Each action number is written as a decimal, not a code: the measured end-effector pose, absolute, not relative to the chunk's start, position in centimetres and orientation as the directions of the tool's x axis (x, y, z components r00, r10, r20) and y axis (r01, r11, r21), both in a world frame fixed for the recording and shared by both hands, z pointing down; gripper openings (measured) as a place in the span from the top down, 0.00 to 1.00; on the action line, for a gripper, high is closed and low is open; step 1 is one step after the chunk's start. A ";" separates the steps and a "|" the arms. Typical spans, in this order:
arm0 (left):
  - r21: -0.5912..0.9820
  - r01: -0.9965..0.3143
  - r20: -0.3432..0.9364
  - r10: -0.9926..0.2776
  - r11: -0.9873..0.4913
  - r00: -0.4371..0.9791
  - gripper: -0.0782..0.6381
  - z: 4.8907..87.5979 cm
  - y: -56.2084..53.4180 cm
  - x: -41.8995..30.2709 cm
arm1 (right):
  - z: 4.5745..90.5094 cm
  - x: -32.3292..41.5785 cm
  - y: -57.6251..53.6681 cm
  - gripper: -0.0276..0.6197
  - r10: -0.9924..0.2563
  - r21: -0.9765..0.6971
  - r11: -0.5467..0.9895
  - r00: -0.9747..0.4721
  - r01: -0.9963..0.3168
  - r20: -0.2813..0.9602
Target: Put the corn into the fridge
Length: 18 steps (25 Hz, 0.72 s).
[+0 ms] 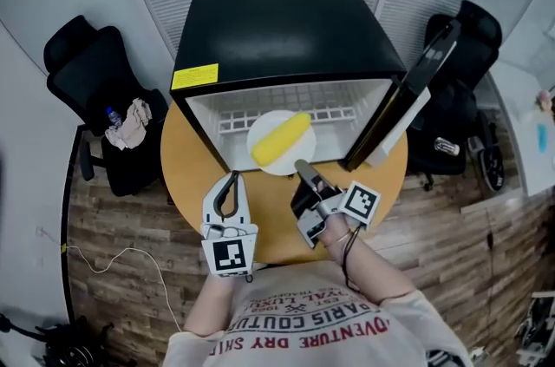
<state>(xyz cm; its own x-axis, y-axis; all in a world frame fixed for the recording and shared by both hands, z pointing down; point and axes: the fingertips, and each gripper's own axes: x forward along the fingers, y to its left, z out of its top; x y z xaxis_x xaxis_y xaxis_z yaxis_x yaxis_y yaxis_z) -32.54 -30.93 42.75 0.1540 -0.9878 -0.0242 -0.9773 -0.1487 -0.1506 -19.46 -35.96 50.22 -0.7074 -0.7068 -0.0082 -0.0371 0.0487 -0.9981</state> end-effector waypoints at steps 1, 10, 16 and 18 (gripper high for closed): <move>-0.147 -0.976 -0.025 -0.986 -0.161 0.167 0.84 42.8 -31.5 -32.6 | 50.4 -19.5 -36.5 0.89 -0.719 -0.998 0.046 -0.695 -0.044 -0.003; -0.115 -0.965 -0.012 -0.971 -0.236 0.239 0.84 43.5 -35.0 -32.7 | 51.7 -19.6 -39.9 0.89 -0.801 -0.998 -0.032 -0.597 -0.045 0.053; -0.107 -0.961 0.002 -0.967 -0.254 0.255 0.84 44.5 -36.3 -32.8 | 51.9 -19.6 -41.5 0.89 -0.826 -0.998 -0.056 -0.559 -0.038 0.067; -0.105 -0.960 0.007 -0.965 -0.260 0.260 0.84 44.7 -36.7 -32.7 | 52.0 -19.5 -42.0 0.89 -0.834 -0.997 -0.070 -0.546 -0.045 0.084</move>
